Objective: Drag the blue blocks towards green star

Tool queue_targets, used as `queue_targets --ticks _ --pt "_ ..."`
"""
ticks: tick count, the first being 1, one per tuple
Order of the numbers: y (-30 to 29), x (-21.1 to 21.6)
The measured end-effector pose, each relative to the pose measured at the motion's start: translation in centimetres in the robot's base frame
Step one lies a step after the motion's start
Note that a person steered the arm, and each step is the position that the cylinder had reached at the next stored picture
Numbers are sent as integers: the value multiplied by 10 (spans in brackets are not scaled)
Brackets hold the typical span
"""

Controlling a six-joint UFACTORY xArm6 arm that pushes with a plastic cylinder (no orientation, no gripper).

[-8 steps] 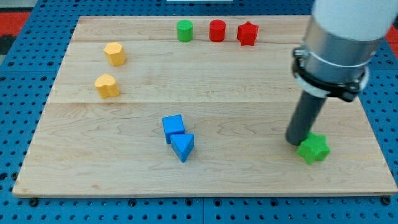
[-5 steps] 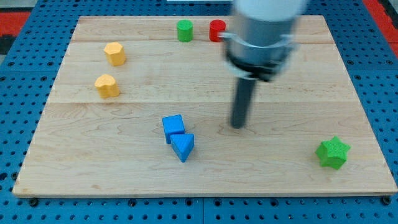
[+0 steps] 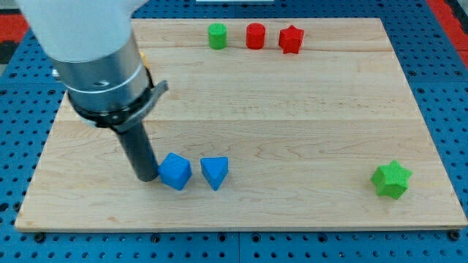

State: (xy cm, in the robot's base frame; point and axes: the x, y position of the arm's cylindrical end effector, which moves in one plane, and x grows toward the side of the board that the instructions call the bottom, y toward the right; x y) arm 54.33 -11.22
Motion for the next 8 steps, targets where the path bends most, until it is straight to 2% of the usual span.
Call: queue_targets --ticks 2,6,8 --pt "99 0" --pt "132 -27" --pt "173 -10"
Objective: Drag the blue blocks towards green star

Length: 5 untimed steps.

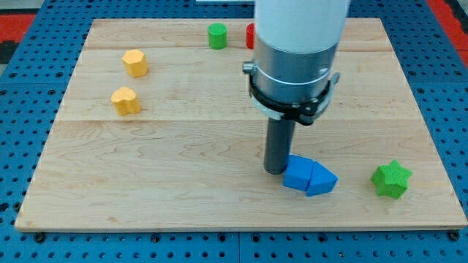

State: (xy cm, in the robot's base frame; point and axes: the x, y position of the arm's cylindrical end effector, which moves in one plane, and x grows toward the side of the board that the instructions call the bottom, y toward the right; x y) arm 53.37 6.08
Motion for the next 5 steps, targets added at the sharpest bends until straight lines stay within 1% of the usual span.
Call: queue_targets --ticks 1,2,3,4,5 --pt "-8 2" --pt "-33 -22" --pt "0 -36" --pt "103 -46" --pt "111 -15"
